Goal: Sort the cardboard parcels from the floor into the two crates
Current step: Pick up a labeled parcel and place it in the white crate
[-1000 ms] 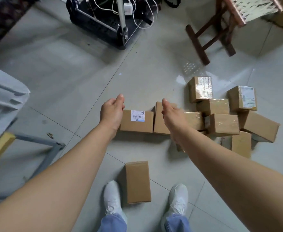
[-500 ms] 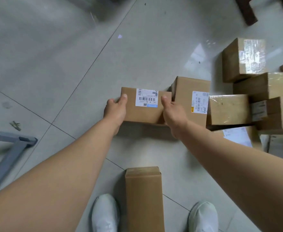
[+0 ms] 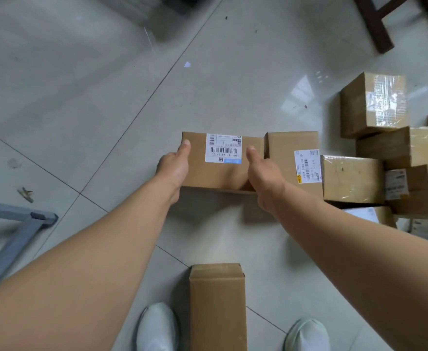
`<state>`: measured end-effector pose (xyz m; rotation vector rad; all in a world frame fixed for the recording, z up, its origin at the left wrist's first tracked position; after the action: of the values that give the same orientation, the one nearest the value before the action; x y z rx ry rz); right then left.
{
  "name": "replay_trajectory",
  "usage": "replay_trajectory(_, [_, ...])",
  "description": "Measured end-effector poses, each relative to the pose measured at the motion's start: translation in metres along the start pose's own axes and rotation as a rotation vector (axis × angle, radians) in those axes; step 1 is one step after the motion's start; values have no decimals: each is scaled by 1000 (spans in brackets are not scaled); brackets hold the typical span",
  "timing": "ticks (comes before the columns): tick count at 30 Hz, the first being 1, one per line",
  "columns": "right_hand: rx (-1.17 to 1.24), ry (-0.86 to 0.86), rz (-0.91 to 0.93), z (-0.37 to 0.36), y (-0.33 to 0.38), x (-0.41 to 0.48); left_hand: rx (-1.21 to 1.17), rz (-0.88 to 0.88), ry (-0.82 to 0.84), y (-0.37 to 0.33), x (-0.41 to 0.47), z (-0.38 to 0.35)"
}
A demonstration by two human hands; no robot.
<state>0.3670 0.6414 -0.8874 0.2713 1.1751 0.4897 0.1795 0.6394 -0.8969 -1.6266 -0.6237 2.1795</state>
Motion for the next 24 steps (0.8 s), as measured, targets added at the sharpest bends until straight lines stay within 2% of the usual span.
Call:
replay_trajectory(7, [-24, -96, 115, 49, 72, -90, -69, -55, -50, -79, -96, 29])
replay_trajectory(11, [99, -169, 150, 99, 121, -169, -153, -60, -45, -134, -179, 49])
replay_trajectory(19, [355, -193, 293, 205, 221, -375, -278, -109, 1, -256, -385, 95])
replay_trajectory(24, [407, -183, 379, 253, 267, -497, -338, -193, 45, -326, -507, 137])
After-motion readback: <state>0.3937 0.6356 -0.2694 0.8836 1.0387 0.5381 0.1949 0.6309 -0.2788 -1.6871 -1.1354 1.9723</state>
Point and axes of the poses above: each hand's wrist, its own x-axis towards the middle knuckle, its own z-axis out of the back of the hand, y = z × x, the point moved 5 cm from there along x, towards the middle knuckle
